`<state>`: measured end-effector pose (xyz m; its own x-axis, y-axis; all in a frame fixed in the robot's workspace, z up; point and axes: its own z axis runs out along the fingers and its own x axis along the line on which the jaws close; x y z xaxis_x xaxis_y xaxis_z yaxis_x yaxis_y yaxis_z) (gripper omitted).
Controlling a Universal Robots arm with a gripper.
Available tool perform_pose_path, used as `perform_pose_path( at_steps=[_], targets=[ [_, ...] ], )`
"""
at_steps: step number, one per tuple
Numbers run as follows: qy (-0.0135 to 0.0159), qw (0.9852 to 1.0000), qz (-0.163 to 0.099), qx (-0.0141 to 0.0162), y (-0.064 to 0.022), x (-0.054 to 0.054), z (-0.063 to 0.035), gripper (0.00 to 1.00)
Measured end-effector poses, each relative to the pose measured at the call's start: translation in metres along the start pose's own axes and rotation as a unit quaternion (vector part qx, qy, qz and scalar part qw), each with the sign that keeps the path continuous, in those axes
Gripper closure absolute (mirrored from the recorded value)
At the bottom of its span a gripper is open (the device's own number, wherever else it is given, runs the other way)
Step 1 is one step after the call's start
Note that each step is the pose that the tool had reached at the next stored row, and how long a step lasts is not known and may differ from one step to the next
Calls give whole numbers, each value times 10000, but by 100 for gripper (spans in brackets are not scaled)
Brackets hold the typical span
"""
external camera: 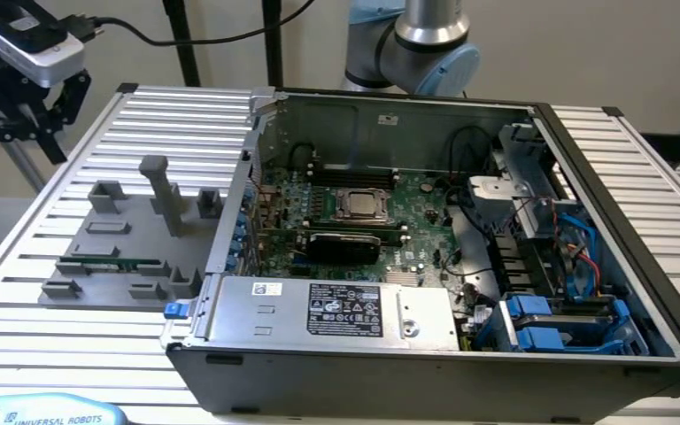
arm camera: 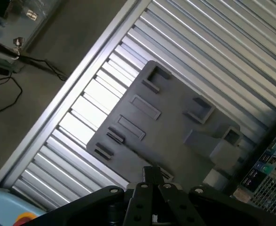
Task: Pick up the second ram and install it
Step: 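Pick up the second ram and move it above second insertion slot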
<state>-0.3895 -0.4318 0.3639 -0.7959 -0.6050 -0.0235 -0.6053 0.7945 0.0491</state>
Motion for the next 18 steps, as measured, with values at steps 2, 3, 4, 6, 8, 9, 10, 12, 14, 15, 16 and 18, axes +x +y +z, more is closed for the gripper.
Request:
perform_pose_path(
  at_steps=[2, 3, 4, 6, 8, 9, 10, 12, 14, 15, 16, 18],
  targets=[
    [9, 9998, -187, -4, -1, 0, 11, 89],
    [13, 9996, -278, -6, -1, 0, 16, 89],
    [18, 9993, -364, -8, -1, 0, 21, 89],
    [27, 9985, -544, -12, -1, 1, 32, 89],
    [37, 9973, -731, -17, -2, 1, 44, 89],
    [41, 9966, -820, -19, -2, 1, 50, 89],
    [45, 9958, -910, -21, -3, 1, 55, 89],
    [54, 9940, -1092, -25, -3, 1, 67, 89],
    [63, 9919, -1270, -28, -4, 2, 79, 89],
    [68, 9907, -1359, -30, -4, 2, 85, 89],
    [73, 9894, -1453, -32, -5, 2, 92, 89],
    [83, 9865, -1633, -36, -5, 2, 105, 89]
  ],
)
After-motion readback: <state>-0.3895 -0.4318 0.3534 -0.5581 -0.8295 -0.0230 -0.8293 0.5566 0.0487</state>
